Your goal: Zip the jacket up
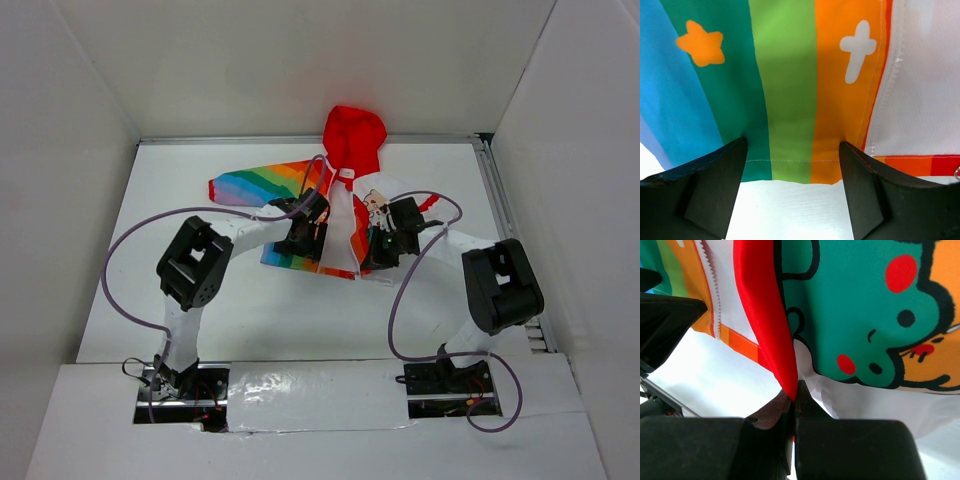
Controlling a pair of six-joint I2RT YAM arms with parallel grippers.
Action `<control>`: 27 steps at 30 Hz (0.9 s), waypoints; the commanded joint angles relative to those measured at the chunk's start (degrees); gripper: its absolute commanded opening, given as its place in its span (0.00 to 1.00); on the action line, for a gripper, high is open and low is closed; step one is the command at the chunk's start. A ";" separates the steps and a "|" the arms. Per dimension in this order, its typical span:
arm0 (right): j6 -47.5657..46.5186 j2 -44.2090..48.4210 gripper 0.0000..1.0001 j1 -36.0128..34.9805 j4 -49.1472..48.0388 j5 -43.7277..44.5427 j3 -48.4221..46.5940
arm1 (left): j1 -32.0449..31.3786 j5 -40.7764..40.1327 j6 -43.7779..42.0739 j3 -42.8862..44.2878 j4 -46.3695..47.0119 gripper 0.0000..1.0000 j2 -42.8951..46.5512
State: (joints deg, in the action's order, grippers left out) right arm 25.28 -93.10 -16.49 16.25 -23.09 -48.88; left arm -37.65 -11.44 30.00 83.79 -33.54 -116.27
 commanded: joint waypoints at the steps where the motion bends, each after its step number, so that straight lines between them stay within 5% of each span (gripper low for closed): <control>1: 0.12 2.13 0.00 0.41 -1.05 0.59 0.63 | -0.50 3.34 0.24 -0.38 1.01 0.86 3.06; 10: -0.05 2.22 0.00 0.23 -1.22 -0.20 0.89 | -0.58 9.59 -0.20 -3.02 5.93 0.90 7.55; 27: -0.05 1.25 0.00 0.05 -0.96 0.24 0.46 | -2.08 4.15 2.08 1.46 0.24 0.80 -0.71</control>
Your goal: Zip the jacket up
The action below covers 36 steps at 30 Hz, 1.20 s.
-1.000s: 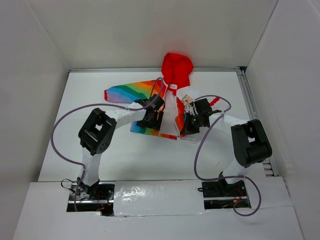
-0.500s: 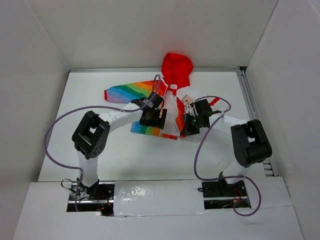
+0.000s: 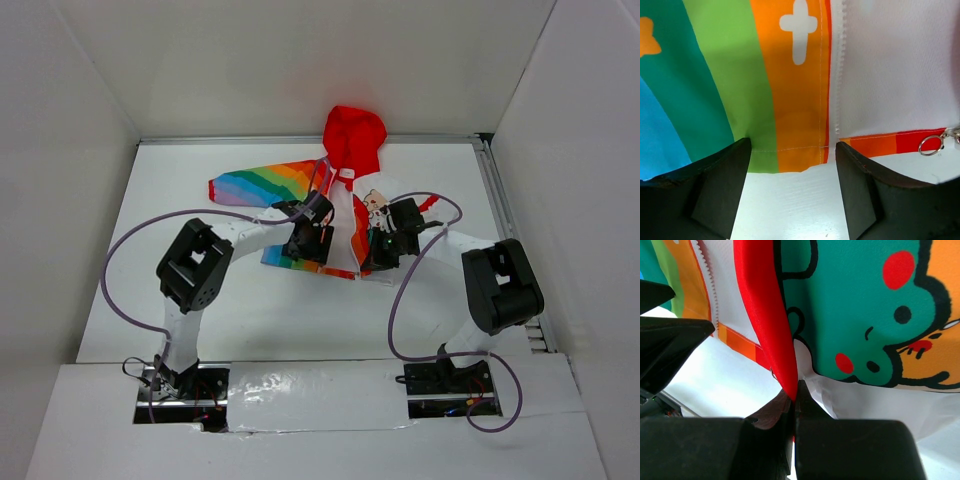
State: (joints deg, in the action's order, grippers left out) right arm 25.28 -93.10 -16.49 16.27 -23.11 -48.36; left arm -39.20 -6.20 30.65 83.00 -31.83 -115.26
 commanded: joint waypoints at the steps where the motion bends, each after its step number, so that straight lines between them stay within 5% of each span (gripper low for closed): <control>1: -0.05 1.25 0.00 0.06 -0.98 0.26 -0.07 | -0.53 -1.53 1.43 2.51 -1.48 0.80 -1.98; 6: 0.03 1.08 0.00 0.05 -0.89 0.70 -0.16 | -0.53 -1.80 1.51 3.31 -2.36 0.74 -3.39; 12: 0.12 1.25 0.00 -0.03 -0.54 1.67 -0.24 | -0.53 -1.89 1.69 4.53 -3.32 0.54 -4.97; 17: 0.82 0.46 0.00 0.58 -0.19 2.20 -0.25 | -0.53 -3.38 1.16 5.15 -3.76 0.34 -4.01; 22: 1.53 -0.24 0.00 2.34 -0.10 2.11 0.02 | 0.26 -4.61 1.34 4.71 -3.58 0.00 -1.55; 36: 5.66 -3.93 0.00 6.38 2.36 6.76 -0.68 | 2.64 -0.06 -0.42 -11.71 3.27 0.00 19.80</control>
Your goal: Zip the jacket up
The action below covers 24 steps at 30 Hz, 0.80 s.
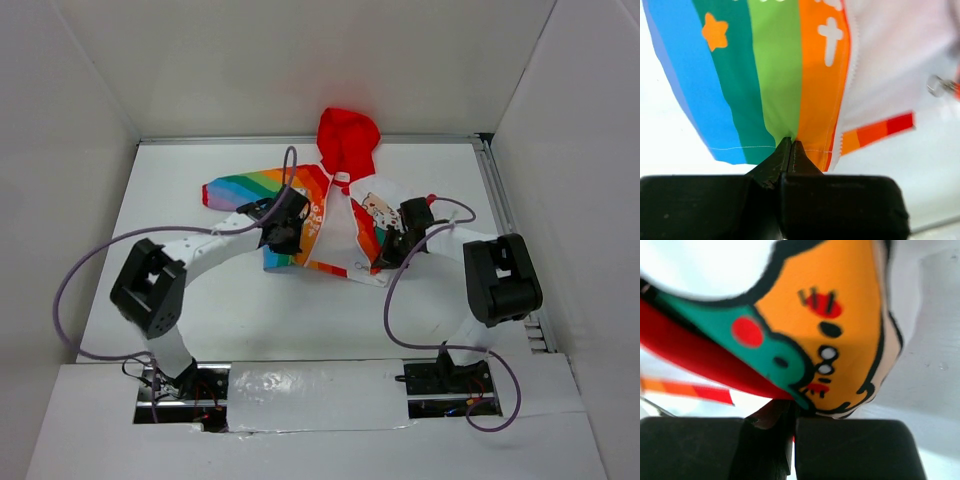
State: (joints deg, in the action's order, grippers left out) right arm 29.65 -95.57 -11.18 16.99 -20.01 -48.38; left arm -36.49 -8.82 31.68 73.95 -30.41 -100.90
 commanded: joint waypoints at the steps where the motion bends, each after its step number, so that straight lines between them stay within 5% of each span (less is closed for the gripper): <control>1: 1.38 -1.90 0.00 1.07 1.90 4.53 -1.27 | 0.01 3.19 -1.45 -5.28 2.55 0.00 8.15; 13: 4.19 -5.33 0.00 1.34 4.89 9.81 -3.91 | 0.02 0.65 8.04 -12.34 -6.06 0.04 16.96; 21: 5.07 -6.21 0.00 0.46 5.94 11.22 -5.15 | -4.03 10.14 7.61 -21.92 -1.58 0.00 24.53; 24: 5.24 -5.33 0.00 -0.42 5.94 12.27 -5.14 | -6.05 10.93 10.24 -24.73 -2.10 0.11 23.30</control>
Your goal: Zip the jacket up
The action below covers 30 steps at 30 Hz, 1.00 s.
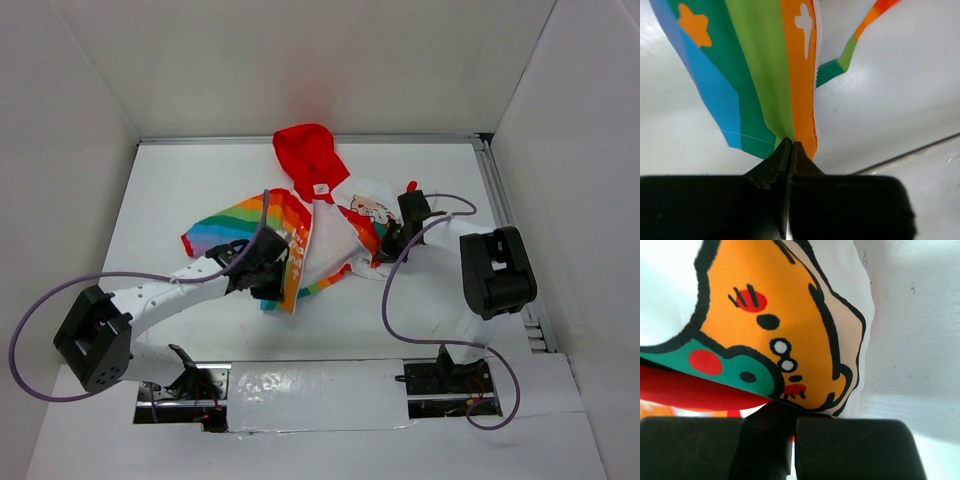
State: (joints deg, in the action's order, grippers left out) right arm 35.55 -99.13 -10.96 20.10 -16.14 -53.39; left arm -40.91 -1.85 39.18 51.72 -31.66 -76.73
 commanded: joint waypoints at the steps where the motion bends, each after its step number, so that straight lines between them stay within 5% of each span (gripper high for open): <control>1: -0.66 -1.68 0.00 -0.90 2.93 8.58 -0.31 | -1.72 4.22 3.88 -3.03 -1.03 0.14 -2.10; 7: -0.66 -0.71 0.00 -2.05 3.46 9.90 -0.67 | -3.21 2.38 5.21 -0.66 -2.79 0.41 -6.23; 10: -0.66 -0.27 0.00 -2.31 3.63 10.60 -0.58 | -4.18 2.20 5.03 0.65 -3.06 0.76 -7.12; 14: -0.75 0.08 0.00 -2.57 3.63 10.78 -0.49 | -4.80 2.20 4.59 1.97 -3.06 0.99 -7.56; 20: -0.83 -0.45 0.00 -3.01 3.72 10.78 -0.84 | -6.99 2.20 5.64 4.43 -4.63 0.99 -11.85; 30: -0.92 -0.10 0.00 -3.36 3.20 10.52 -0.14 | -8.84 -3.68 9.77 8.65 -9.03 0.78 -19.41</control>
State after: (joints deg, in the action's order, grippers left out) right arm 35.75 -98.50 -13.78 21.15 -11.14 -54.11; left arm -49.67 -3.14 47.07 57.60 -38.46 -94.13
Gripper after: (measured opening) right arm 0.020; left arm 0.804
